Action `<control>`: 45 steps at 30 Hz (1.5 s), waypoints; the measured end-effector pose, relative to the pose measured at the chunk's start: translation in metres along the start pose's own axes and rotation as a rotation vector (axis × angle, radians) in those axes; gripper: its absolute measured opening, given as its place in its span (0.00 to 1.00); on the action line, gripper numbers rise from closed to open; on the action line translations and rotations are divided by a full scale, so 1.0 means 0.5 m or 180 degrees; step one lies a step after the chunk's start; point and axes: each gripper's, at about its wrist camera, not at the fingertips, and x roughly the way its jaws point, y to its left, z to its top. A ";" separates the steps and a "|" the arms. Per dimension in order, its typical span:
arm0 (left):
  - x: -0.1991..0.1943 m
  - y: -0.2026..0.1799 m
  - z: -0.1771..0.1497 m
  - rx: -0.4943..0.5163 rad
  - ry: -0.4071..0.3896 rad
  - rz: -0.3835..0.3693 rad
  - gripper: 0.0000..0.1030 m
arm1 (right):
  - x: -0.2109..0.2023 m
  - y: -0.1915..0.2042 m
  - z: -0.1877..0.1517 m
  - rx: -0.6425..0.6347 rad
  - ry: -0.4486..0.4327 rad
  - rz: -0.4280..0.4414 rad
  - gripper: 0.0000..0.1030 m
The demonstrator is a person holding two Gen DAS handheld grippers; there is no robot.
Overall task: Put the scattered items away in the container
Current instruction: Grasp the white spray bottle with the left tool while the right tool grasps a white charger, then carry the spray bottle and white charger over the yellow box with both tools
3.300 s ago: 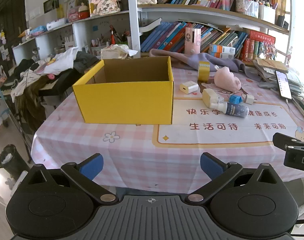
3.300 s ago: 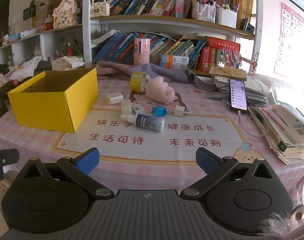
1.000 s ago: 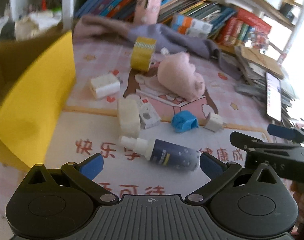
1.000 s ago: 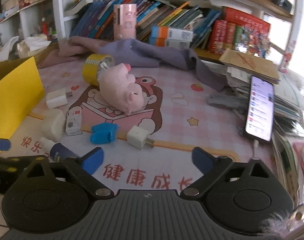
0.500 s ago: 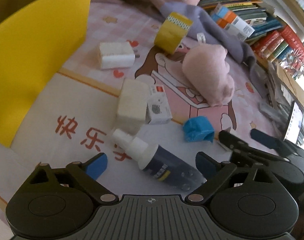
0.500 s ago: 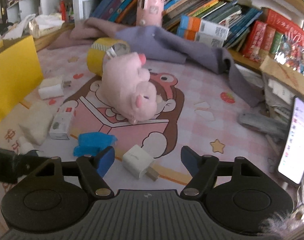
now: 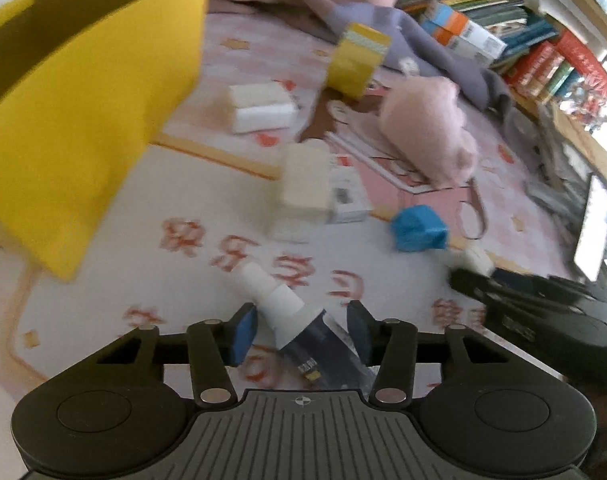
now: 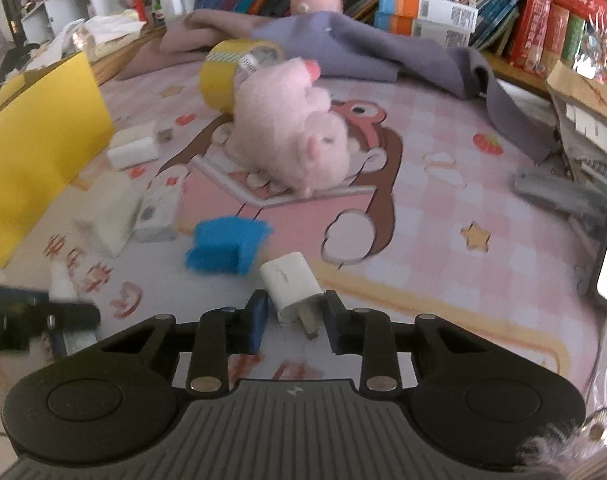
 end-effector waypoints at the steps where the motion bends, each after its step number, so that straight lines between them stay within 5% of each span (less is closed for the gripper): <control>1: -0.003 0.003 -0.001 -0.0003 0.0009 0.0012 0.46 | -0.003 0.005 -0.004 -0.0018 0.0013 0.0029 0.28; 5: -0.014 -0.005 -0.013 0.0106 0.0012 0.0052 0.60 | -0.010 0.022 -0.006 -0.0162 -0.0062 0.0028 0.43; 10: -0.007 -0.016 -0.031 0.0177 0.0102 -0.0010 0.59 | -0.001 0.027 0.004 -0.0335 -0.0150 -0.0028 0.48; 14: -0.008 -0.047 -0.041 0.0623 0.0038 0.0001 0.38 | 0.015 0.010 0.007 -0.0249 -0.0074 0.0008 0.43; 18: -0.021 -0.070 -0.052 0.1015 -0.0028 0.0153 0.37 | 0.011 0.007 0.005 -0.0249 -0.0043 0.0071 0.38; 25: -0.010 -0.055 -0.056 0.0808 0.0080 0.0124 0.37 | 0.009 0.021 -0.003 -0.0371 -0.0053 0.0115 0.37; 29: -0.010 -0.056 -0.058 0.0828 0.0064 0.0106 0.32 | 0.005 0.026 -0.010 -0.0422 -0.0093 0.0091 0.23; 45: -0.073 -0.028 -0.055 0.0894 -0.0221 -0.0260 0.30 | -0.095 0.060 -0.019 -0.0132 -0.0281 0.0139 0.23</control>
